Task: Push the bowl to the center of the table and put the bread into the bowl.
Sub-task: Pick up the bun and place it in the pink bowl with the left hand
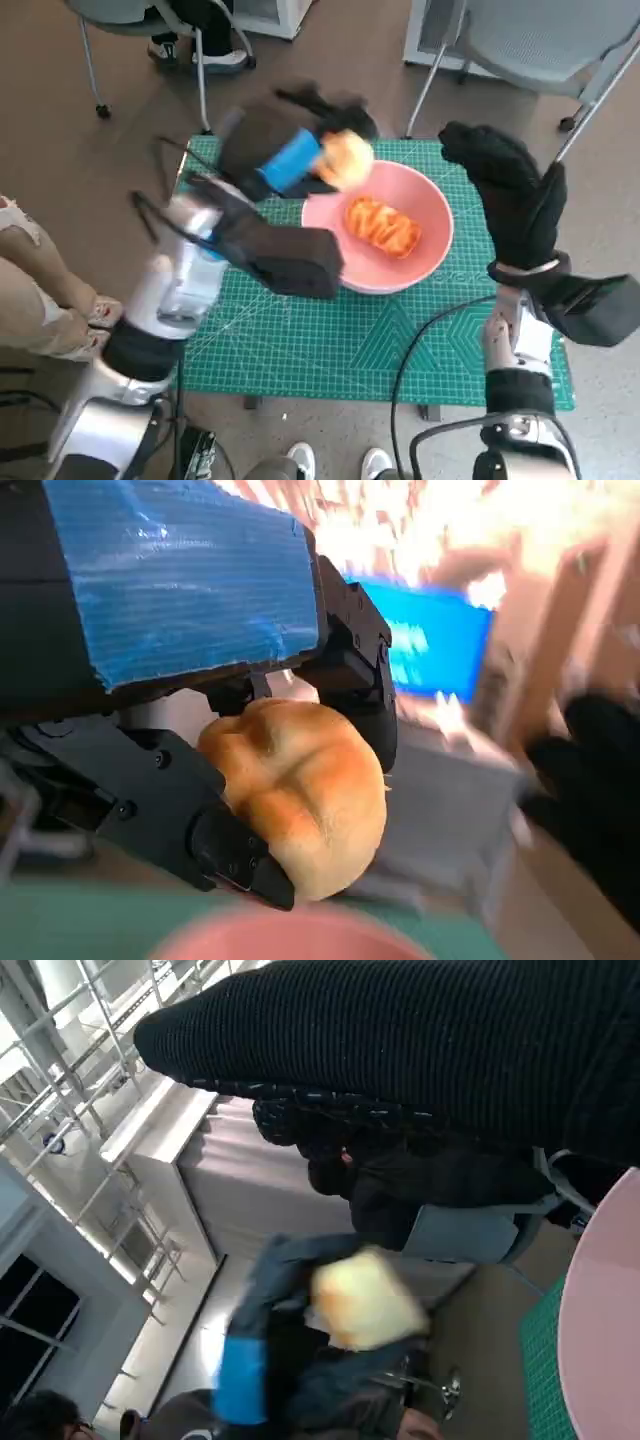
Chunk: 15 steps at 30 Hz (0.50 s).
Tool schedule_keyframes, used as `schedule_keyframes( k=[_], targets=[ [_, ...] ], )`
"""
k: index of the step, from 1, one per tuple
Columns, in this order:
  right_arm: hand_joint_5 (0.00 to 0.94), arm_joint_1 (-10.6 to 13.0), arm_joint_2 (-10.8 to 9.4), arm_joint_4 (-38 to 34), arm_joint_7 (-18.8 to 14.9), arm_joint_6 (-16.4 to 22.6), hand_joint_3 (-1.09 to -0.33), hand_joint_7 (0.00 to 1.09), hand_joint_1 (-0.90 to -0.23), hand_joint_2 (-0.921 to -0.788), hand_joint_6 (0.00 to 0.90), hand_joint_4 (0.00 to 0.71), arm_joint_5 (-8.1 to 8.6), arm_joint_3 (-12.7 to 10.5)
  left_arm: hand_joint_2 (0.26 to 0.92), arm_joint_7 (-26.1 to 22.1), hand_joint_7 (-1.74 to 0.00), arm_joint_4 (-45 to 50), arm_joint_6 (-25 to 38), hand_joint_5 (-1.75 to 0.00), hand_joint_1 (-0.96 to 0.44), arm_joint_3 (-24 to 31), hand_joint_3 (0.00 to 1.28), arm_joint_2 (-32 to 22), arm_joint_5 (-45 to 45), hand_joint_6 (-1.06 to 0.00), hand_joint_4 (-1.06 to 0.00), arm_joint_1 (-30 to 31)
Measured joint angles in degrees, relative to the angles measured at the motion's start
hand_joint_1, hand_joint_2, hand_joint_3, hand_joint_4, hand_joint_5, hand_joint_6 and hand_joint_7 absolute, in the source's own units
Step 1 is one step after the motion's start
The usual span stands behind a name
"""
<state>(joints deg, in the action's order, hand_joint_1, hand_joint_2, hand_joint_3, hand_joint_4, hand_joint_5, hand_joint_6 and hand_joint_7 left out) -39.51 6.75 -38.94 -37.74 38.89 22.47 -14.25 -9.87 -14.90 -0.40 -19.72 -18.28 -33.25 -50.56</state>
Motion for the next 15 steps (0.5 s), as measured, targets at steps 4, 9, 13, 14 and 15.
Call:
schedule_keyframes(
  k=[4,9,13,14,15],
  targets=[
    [0.002,0.17,-0.03,0.05,0.00,0.00,-0.684,0.53,-0.653,-0.921,0.091,0.270,0.00,-0.05,0.921,-0.80,-1.34,-4.93,-1.71,-1.29,0.00,-0.23,0.20,2.89,1.96,-0.40,-0.61,-1.38],
    [0.002,0.24,-0.07,0.10,0.05,0.05,-0.682,0.52,-0.653,-0.921,0.093,0.271,-0.01,-0.18,0.852,-1.57,-0.73,-9.13,-3.01,-0.67,-0.01,-0.33,0.17,5.01,2.95,-0.40,-0.49,-2.53],
    [0.002,0.32,-0.07,0.30,0.46,0.24,-0.681,0.52,-0.653,-0.921,0.096,0.271,-0.08,-0.31,0.844,-2.84,-0.26,-11.67,-3.09,-0.18,-0.07,-0.57,0.05,5.54,3.05,-0.43,-0.45,-3.21],
    [0.002,0.34,-0.07,0.34,0.53,0.28,-0.681,0.52,-0.653,-0.921,0.096,0.271,-0.08,-0.34,0.842,-3.15,-0.21,-12.21,-3.12,-0.12,-0.08,-0.57,0.04,5.54,3.09,-0.42,-0.43,-3.33],
    [0.002,0.36,-0.07,0.38,0.57,0.34,-0.680,0.52,-0.653,-0.921,0.097,0.271,-0.08,-0.36,0.842,-3.45,-0.17,-12.76,-3.14,-0.07,-0.10,-0.57,0.03,5.54,3.12,-0.40,-0.39,-3.46]
  ],
)
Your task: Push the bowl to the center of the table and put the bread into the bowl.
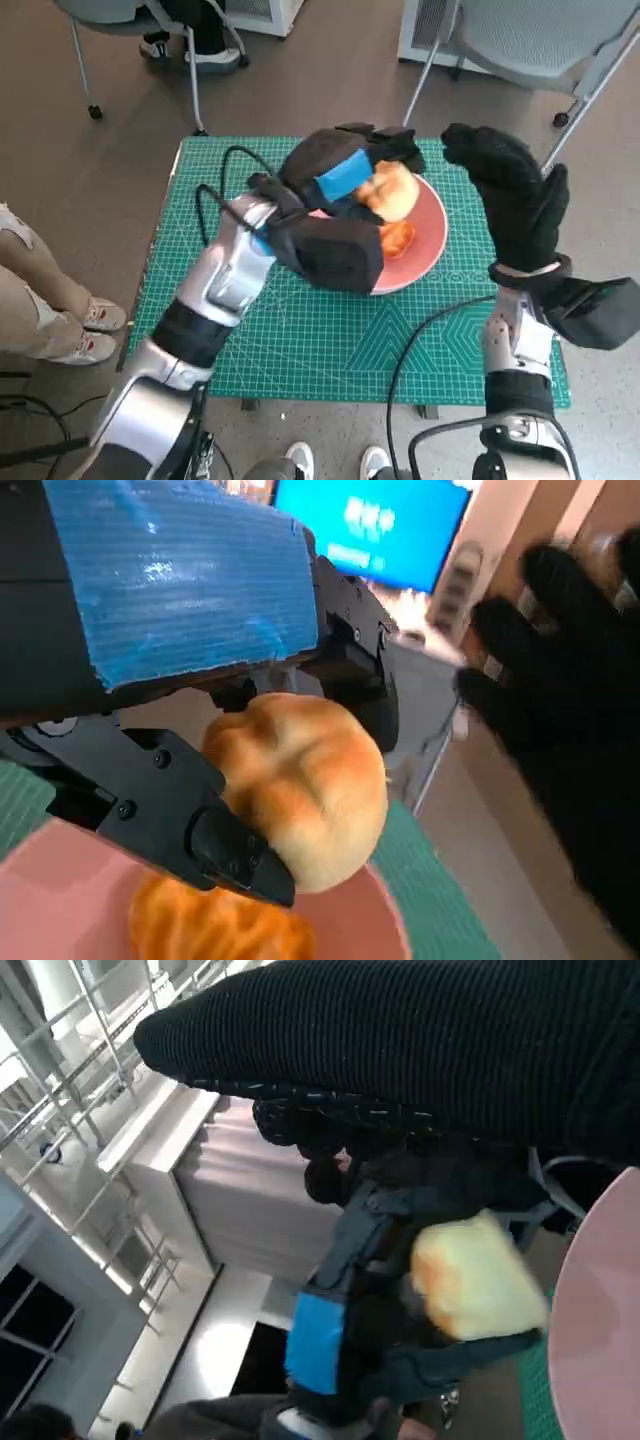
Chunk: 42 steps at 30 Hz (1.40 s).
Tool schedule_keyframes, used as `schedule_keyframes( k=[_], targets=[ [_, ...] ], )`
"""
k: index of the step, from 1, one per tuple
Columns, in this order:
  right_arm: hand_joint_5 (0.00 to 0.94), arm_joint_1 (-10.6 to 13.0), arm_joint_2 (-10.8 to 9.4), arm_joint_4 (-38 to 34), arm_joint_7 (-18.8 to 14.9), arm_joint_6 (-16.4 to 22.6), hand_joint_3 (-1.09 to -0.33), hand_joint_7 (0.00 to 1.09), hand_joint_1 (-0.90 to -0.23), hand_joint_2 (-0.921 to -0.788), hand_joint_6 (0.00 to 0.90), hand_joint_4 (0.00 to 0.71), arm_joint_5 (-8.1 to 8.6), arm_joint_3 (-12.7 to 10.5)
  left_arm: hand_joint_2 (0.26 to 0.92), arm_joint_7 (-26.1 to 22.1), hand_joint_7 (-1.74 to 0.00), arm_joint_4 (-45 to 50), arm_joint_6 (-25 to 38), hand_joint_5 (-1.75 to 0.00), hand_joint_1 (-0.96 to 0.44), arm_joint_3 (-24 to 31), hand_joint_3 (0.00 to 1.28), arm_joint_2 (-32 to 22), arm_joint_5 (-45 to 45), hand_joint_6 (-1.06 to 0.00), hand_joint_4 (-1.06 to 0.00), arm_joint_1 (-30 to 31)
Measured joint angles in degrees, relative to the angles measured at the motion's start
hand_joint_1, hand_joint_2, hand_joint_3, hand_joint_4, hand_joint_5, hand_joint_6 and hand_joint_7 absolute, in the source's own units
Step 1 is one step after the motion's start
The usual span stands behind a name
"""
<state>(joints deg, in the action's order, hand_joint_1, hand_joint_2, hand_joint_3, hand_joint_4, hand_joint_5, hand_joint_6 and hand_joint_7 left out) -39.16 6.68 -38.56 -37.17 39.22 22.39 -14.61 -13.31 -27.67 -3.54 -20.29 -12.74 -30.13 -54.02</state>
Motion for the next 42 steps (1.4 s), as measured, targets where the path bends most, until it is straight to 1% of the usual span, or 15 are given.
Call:
schedule_keyframes(
  k=[2,6,7,10,12,13,14,16,18,21,22,26,29,37,42],
  targets=[
    [0.002,0.03,0.00,0.10,0.10,0.09,-0.680,0.52,-0.653,-0.921,0.099,0.272,0.00,-0.05,0.841,-0.70,-0.13,-0.99,-0.01,-0.04,-0.12,0.04,0.02,-0.11,0.21,-0.39,-0.35,-0.13],
    [0.002,0.12,-0.01,0.20,0.36,0.26,-0.678,0.52,-0.655,-0.921,0.104,0.270,0.01,-0.08,0.845,-1.73,-0.07,-2.19,-0.18,-0.01,-0.24,0.46,0.01,-0.45,1.47,-0.34,-0.21,-0.13],
    [0.001,0.12,-0.01,0.20,0.42,0.27,-0.677,0.52,-0.656,-0.921,0.105,0.270,0.01,-0.08,0.845,-1.91,-0.07,-2.40,-0.39,-0.01,-0.25,0.70,0.01,-0.53,1.82,-0.34,-0.20,-0.13],
    [0.000,0.14,-0.07,0.23,0.56,0.29,-0.677,0.52,-0.656,-0.921,0.107,0.268,0.01,-0.07,0.854,-1.76,-0.04,-2.97,-2.07,0.00,-0.36,1.74,0.01,-1.07,3.05,-0.30,-0.13,-0.13],
    [0.000,0.14,-0.14,0.25,0.63,0.31,-0.677,0.52,-0.656,-0.921,0.108,0.267,0.01,-0.06,0.876,-0.75,-0.02,-3.30,-3.60,0.00,-0.47,2.41,0.02,-1.46,3.31,-0.28,-0.08,-0.12],
    [0.000,0.14,-0.17,0.25,0.66,0.32,-0.677,0.52,-0.656,-0.921,0.109,0.267,0.00,-0.06,0.881,-0.07,-0.02,-3.49,-4.32,0.00,-0.49,2.76,0.02,-1.68,3.41,-0.27,-0.08,-0.12],
    [0.000,0.14,-0.23,0.28,0.73,0.33,-0.677,0.52,-0.656,-0.921,0.109,0.267,-0.01,-0.04,0.895,1.05,-0.01,-3.82,-5.55,0.00,-0.55,3.31,0.04,-2.00,3.56,-0.25,-0.05,-0.09],
    [0.000,0.16,-0.29,0.33,0.91,0.34,-0.676,0.51,-0.656,-0.921,0.110,0.266,-0.01,-0.02,0.908,2.74,-0.01,-4.35,-7.50,0.00,-0.62,4.36,0.08,-2.65,3.98,-0.24,-0.03,-0.02],
    [0.000,0.17,-0.30,0.42,0.99,0.34,-0.677,0.51,-0.655,-0.921,0.110,0.266,0.00,-0.01,0.916,3.85,0.00,-5.06,-9.88,0.00,-0.70,6.07,0.18,-3.15,5.74,-0.21,-0.01,0.28],
    [0.000,0.16,-0.29,0.65,1.08,0.33,-0.679,0.51,-0.650,-0.921,0.110,0.265,0.00,-0.02,0.919,3.93,0.00,-6.47,-14.38,0.00,-0.76,9.14,0.27,-3.52,10.21,-0.17,0.00,0.97],
    [0.000,0.16,-0.28,0.78,1.12,0.33,-0.679,0.51,-0.649,-0.921,0.110,0.265,0.00,-0.02,0.920,3.54,0.00,-7.22,-16.17,0.00,-0.77,10.42,0.29,-3.55,12.40,-0.17,0.00,1.31],
    [0.000,0.15,-0.22,1.51,1.43,0.28,-0.682,0.51,-0.644,-0.921,0.109,0.264,-0.01,-0.02,0.921,-1.64,0.00,-10.72,-22.37,0.00,-0.80,15.24,0.34,-3.25,22.47,-0.13,0.00,2.18],
    [0.000,0.11,-0.18,2.05,1.71,0.26,-0.683,0.51,-0.641,-0.921,0.109,0.262,-0.03,0.01,0.921,-6.69,0.00,-12.62,-24.49,0.00,-0.80,18.41,0.36,-2.43,29.48,-0.12,0.00,2.67],
    [0.000,-0.27,-0.21,4.74,2.77,-0.33,-0.685,0.51,-0.632,-0.921,0.099,0.254,-0.28,1.10,0.921,-20.50,-0.01,-14.49,-25.74,0.00,-0.80,27.47,0.37,-0.07,47.58,-0.14,0.00,4.64],
    [0.001,-0.50,-0.21,6.50,3.18,-1.00,-0.683,0.51,-0.637,-0.921,0.100,0.255,-0.27,1.66,0.921,-24.66,-0.01,-13.46,-25.84,0.00,-0.79,30.42,0.38,0.26,52.77,-0.14,0.00,6.25]
  ],
)
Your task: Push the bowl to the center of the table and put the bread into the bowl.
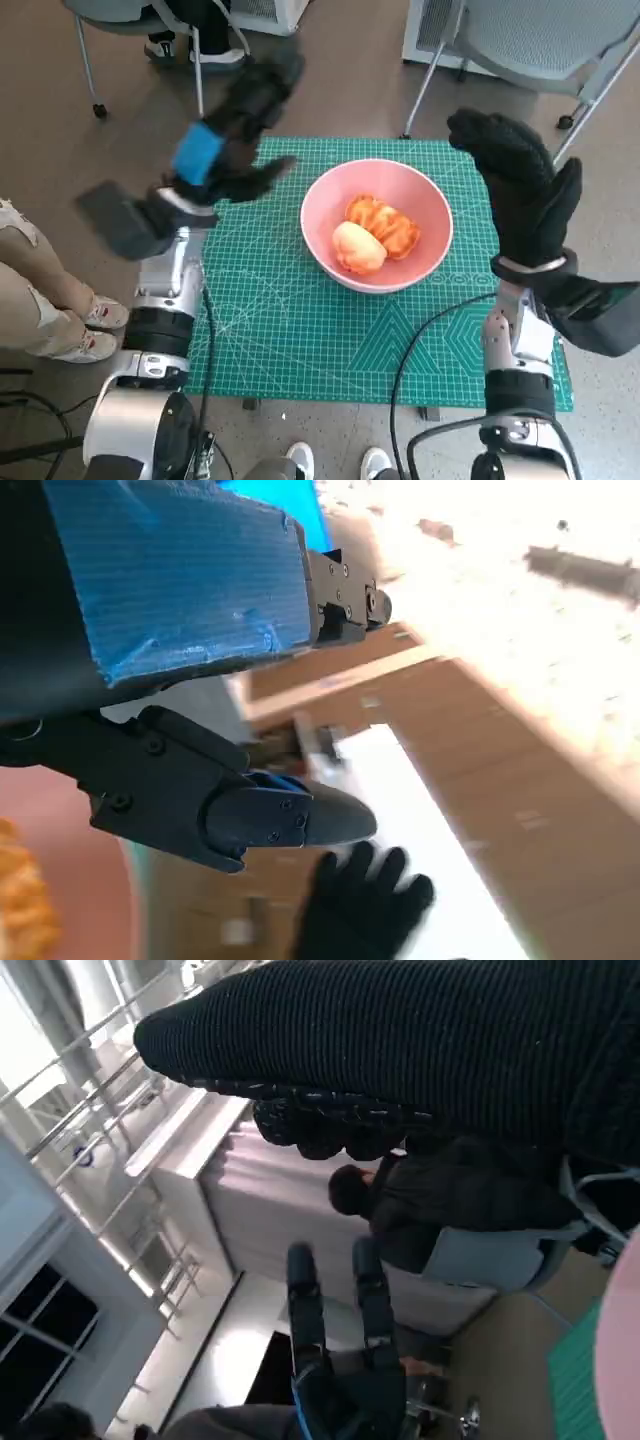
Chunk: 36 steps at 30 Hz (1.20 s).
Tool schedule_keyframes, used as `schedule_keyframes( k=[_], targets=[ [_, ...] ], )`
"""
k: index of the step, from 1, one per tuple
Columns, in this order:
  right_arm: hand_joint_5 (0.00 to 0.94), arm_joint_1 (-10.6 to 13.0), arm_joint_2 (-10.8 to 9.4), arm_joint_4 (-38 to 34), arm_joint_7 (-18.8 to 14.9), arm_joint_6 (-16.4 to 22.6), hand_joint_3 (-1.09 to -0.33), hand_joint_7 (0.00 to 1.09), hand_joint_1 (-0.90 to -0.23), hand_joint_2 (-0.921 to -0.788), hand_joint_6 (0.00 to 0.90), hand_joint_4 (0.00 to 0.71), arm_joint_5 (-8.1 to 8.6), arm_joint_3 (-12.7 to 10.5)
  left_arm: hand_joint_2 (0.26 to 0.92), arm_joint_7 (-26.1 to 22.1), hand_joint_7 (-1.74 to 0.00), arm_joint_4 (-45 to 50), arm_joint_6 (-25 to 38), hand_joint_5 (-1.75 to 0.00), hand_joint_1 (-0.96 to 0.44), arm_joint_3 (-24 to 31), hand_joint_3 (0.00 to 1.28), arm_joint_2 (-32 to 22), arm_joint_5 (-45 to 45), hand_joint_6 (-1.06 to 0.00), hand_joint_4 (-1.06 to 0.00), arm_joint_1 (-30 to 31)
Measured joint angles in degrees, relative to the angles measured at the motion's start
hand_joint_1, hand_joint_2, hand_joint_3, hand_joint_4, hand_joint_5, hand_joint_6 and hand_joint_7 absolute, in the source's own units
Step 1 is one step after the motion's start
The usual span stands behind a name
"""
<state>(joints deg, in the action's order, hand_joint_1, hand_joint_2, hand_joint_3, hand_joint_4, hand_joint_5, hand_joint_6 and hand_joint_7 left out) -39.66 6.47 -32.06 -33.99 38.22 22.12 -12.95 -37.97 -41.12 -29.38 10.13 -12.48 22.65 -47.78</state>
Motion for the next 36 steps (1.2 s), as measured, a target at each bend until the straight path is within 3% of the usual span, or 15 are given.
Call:
schedule_keyframes(
  k=[14,36],
  targets=[
    [0.002,-2.94,0.05,1.18,-0.23,-1.34,-0.675,0.51,-0.646,-0.921,0.110,0.258,0.27,0.90,0.921,-2.78,-0.01,4.05,-1.11,0.00,-0.79,2.54,0.40,3.58,3.91,-0.13,0.00,4.13],
    [0.001,-6.32,0.35,-2.08,-0.78,0.38,-0.678,0.50,-0.627,-0.921,0.114,0.257,-0.08,1.51,0.921,-0.56,-0.01,3.82,-4.09,0.00,-0.76,2.71,0.41,6.63,2.19,-0.14,0.00,5.48]
  ],
)
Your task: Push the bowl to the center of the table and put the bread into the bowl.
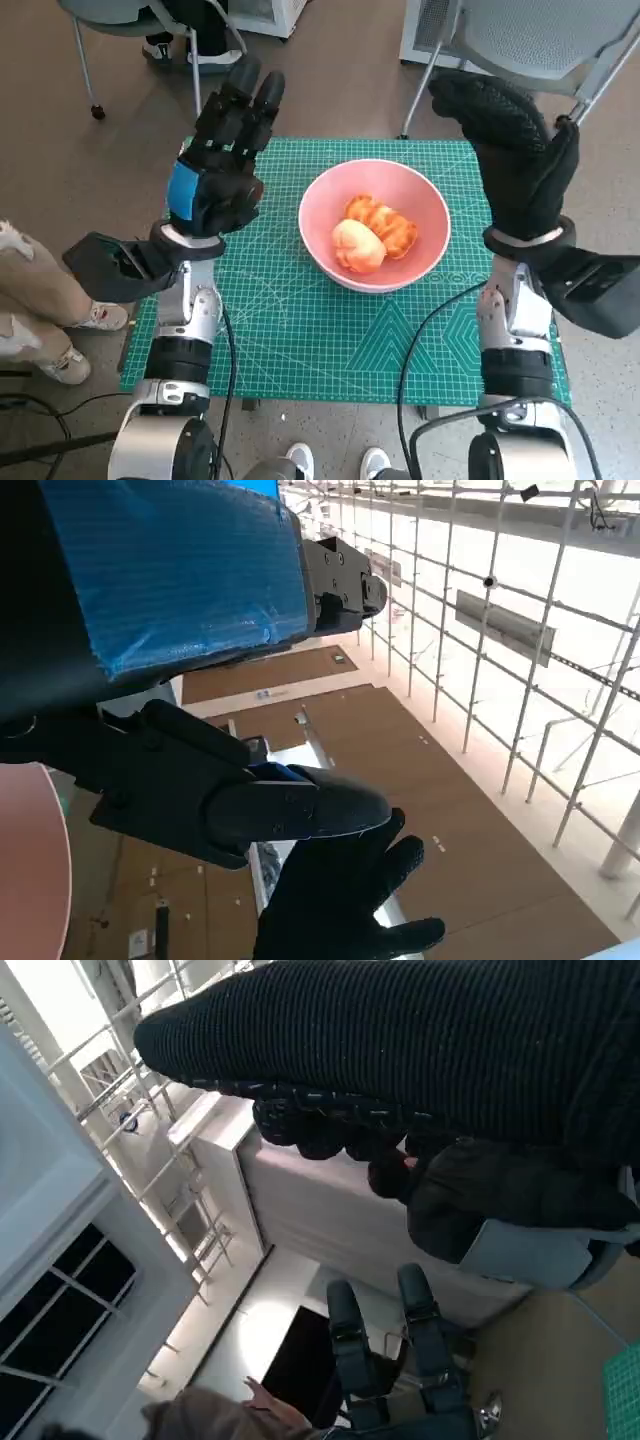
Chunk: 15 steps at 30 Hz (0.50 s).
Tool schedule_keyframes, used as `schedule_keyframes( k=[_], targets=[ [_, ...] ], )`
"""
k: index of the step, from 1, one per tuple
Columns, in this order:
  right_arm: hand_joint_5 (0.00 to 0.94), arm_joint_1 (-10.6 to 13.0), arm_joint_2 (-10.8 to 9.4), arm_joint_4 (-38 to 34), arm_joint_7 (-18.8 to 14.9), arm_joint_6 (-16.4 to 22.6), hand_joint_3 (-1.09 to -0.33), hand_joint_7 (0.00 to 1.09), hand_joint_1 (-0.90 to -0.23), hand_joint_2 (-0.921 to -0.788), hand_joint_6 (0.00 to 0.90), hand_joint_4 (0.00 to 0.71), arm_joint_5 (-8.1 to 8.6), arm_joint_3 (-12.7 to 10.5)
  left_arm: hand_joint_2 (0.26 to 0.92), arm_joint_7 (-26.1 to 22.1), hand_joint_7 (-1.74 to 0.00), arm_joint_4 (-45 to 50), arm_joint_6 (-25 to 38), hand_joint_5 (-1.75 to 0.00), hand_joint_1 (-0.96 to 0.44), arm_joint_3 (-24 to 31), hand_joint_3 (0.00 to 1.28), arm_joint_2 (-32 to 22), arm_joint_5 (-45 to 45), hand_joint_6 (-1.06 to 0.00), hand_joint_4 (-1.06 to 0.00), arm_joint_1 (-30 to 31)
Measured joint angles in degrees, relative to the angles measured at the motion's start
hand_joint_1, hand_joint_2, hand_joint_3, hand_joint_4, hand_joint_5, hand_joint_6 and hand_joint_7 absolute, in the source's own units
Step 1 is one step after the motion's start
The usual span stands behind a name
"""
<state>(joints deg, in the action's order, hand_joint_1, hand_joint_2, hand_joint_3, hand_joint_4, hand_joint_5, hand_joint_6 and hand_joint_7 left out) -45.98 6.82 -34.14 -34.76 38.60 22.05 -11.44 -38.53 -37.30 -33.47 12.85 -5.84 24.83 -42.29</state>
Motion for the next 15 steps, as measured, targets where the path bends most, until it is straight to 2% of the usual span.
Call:
schedule_keyframes(
  k=[15],
  targets=[
    [0.002,-0.19,0.13,0.03,0.73,0.11,-0.689,0.48,-0.640,-0.921,0.122,0.260,-1.84,0.39,0.921,0.19,-0.01,-1.10,-2.73,0.00,-0.76,-0.08,0.42,1.41,-0.18,-0.15,0.00,0.01]
  ],
)
